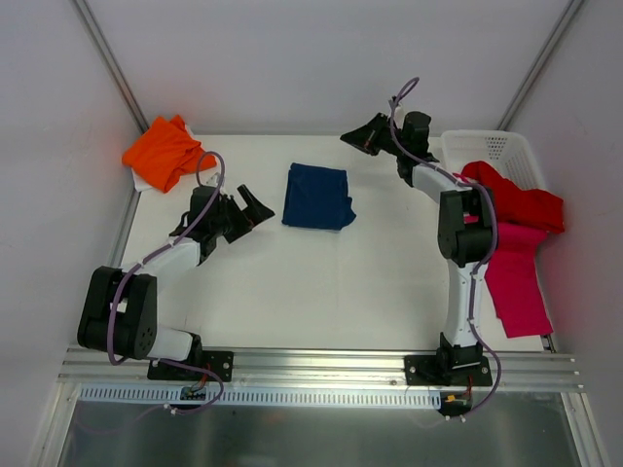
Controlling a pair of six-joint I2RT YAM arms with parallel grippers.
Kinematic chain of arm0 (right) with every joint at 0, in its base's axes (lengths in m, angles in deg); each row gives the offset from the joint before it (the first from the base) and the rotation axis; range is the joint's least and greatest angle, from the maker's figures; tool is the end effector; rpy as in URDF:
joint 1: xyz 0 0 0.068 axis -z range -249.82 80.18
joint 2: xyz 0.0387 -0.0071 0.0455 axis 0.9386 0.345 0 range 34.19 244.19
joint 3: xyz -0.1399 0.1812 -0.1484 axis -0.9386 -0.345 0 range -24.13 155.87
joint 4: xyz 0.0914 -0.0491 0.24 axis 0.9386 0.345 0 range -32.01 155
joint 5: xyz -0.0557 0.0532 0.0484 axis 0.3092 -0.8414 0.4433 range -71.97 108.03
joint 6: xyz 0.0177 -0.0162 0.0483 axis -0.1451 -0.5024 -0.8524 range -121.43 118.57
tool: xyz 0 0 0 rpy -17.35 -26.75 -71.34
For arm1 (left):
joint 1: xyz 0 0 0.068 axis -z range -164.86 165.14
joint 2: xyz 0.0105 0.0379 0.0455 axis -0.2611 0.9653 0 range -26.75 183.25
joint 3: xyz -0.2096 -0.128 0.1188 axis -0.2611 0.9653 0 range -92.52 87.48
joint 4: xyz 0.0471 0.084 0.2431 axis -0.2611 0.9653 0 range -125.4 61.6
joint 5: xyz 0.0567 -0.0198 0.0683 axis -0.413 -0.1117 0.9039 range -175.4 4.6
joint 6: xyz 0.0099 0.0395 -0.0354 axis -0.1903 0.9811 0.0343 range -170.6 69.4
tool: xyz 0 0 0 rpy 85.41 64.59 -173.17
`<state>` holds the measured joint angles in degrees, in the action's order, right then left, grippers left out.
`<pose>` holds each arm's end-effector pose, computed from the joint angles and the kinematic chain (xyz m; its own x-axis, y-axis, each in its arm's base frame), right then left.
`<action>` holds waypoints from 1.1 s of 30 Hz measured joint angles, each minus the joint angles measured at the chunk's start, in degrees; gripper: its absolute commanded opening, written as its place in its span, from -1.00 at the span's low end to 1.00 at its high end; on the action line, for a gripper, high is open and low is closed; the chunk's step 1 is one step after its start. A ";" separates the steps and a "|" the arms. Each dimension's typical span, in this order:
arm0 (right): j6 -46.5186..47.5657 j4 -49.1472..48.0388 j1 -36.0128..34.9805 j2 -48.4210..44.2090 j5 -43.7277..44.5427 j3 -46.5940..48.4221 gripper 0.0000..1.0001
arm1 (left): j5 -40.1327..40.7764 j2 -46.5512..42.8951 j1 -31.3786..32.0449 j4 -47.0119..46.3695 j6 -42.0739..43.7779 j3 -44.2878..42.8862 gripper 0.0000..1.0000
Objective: Fold and stack the t-shirts
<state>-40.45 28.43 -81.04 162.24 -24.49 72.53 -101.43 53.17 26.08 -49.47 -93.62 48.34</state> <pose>0.5086 0.1254 0.2418 -0.5318 0.3676 -0.7630 -0.6065 0.4635 0.6460 0.2881 -0.0658 0.2102 -0.6123 -0.5495 -0.5684 0.0093 0.7139 -0.7002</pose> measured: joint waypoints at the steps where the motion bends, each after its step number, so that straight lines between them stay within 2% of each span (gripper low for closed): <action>1: -0.31 -1.42 -0.28 -0.59 -0.13 -0.46 -0.99 | -0.02 -0.13 0.17 -0.24 0.00 0.22 0.98; 6: -1.60 -4.20 -2.23 -0.17 -0.26 -4.22 -0.99 | -0.04 -0.52 0.37 -0.61 0.00 1.11 0.98; 16: -4.52 -5.68 -7.13 10.60 -0.20 -4.48 -0.99 | 0.04 -0.52 0.37 -0.66 0.02 1.31 0.98; 26: -5.16 -6.16 -4.39 13.25 -0.20 -4.22 -0.99 | 0.13 -0.02 0.37 -0.66 0.04 1.33 0.98; 29: -5.64 -6.58 -3.54 13.25 -0.31 -4.15 -0.85 | 0.52 1.36 0.61 -1.18 0.00 1.36 0.98; 33: -6.47 -7.74 -3.04 13.22 -0.55 -3.98 -0.81 | 0.00 4.42 0.72 -6.71 -1.22 2.58 0.98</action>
<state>-46.92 20.70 -84.08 175.46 -25.04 68.56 -101.43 57.59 26.80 -56.18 -94.85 50.92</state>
